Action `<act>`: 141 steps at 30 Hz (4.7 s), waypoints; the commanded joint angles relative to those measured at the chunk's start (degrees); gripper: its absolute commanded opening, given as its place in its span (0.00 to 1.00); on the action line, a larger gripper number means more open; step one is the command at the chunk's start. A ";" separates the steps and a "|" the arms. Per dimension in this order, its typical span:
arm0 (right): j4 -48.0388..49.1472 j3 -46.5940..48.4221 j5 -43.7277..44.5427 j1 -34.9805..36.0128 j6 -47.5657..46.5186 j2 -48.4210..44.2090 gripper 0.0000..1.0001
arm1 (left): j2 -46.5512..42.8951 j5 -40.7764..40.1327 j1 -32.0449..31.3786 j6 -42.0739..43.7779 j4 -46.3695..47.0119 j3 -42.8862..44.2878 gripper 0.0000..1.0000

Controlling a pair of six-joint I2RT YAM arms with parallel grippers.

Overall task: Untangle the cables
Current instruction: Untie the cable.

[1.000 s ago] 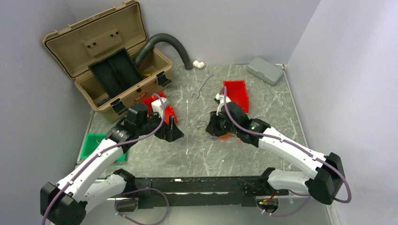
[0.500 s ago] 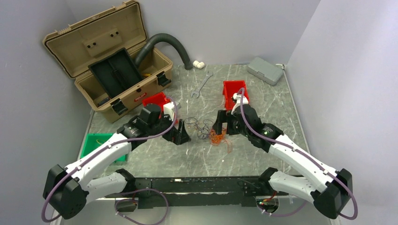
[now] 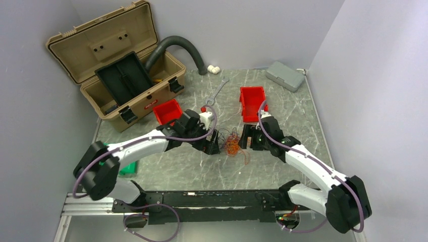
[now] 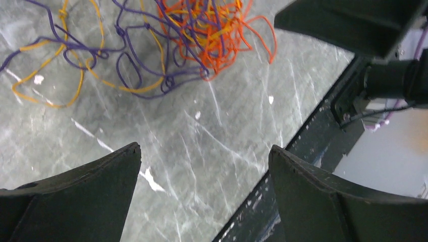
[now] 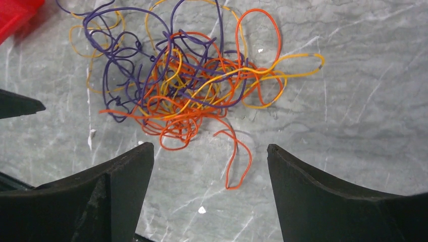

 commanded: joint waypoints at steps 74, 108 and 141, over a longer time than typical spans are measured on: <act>6.02 -1.92 13.40 14.02 3.41 -4.44 0.00 | 14.16 -10.91 3.39 1.34 -0.85 13.07 0.00; -15.64 56.98 12.50 13.75 -10.08 -3.67 0.00 | 18.38 -4.15 -2.34 -6.88 11.49 5.13 0.00; -10.09 23.57 -2.09 13.74 -7.86 -9.12 0.00 | -13.90 -2.66 0.45 7.61 -3.27 8.07 0.79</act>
